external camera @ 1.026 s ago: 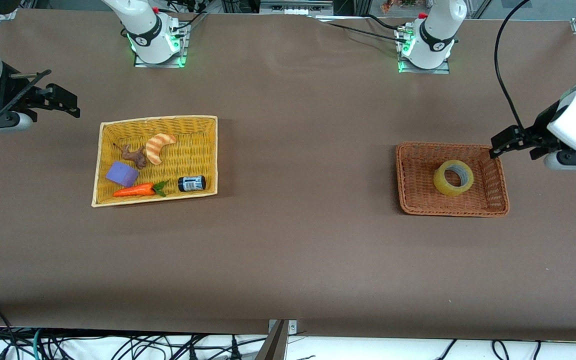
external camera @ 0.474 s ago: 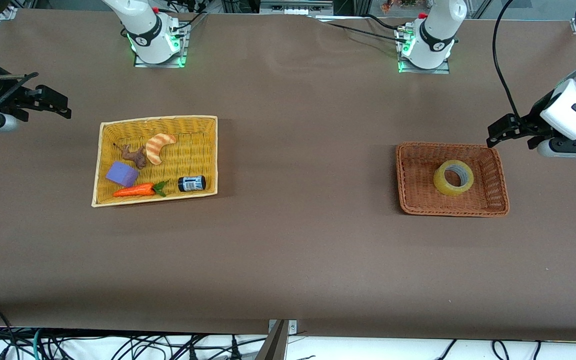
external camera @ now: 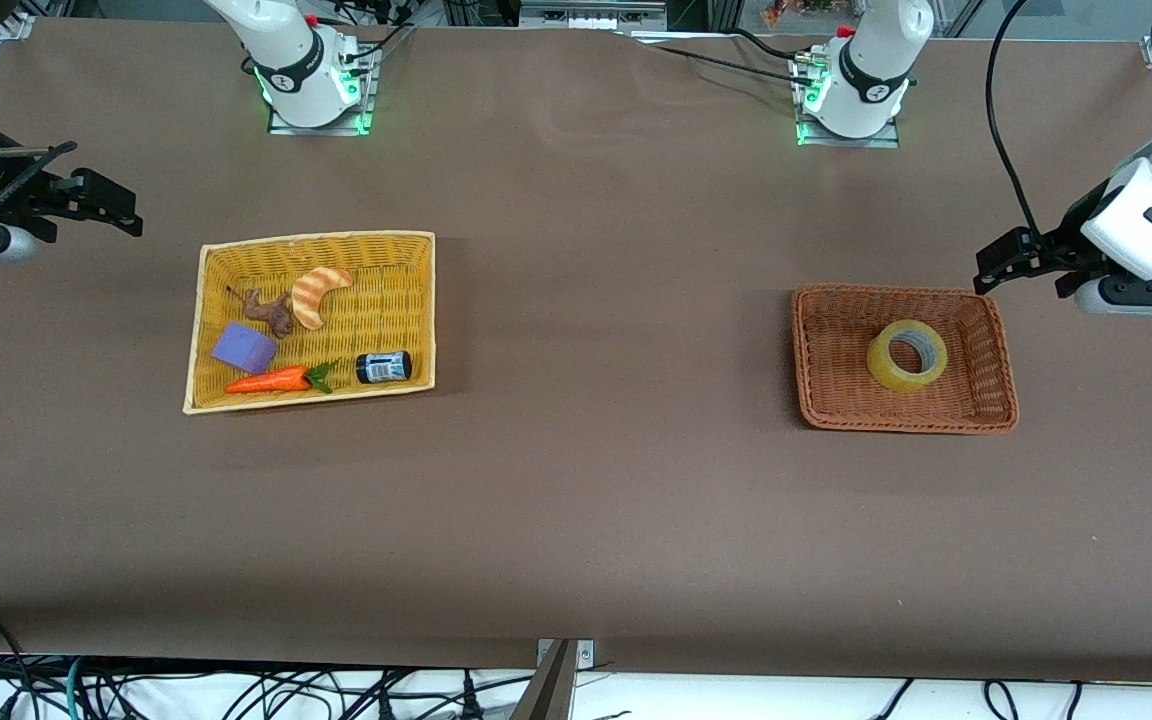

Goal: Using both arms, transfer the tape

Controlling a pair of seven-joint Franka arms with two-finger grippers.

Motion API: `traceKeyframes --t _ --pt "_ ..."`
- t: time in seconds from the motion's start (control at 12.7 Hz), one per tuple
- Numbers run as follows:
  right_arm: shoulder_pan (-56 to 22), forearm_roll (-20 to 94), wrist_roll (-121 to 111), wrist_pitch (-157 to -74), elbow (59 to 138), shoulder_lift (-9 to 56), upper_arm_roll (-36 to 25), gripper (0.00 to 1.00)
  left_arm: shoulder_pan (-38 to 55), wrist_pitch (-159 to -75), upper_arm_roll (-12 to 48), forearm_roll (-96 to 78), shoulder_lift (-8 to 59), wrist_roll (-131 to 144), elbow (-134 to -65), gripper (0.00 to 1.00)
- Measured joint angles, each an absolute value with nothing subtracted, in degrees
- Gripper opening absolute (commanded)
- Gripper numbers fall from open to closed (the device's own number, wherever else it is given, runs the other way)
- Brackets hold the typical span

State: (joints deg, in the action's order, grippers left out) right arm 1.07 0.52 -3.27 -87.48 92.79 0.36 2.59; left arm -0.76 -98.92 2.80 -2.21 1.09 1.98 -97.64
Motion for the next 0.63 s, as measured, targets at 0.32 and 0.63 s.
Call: traceKeyframes --t 0.32,0.63 --pt "1.06 0.51 -3.27 -86.81 92.79 0.36 2.67 1.0 -0.77 -98.92 2.8 -2.21 1.09 1.98 -97.64 1.0" --pt "1.07 0.47 -3.27 -86.53 92.79 0.35 2.67 1.0 -0.76 -98.92 2.8 -2.21 1.09 1.98 -97.64 1.0"
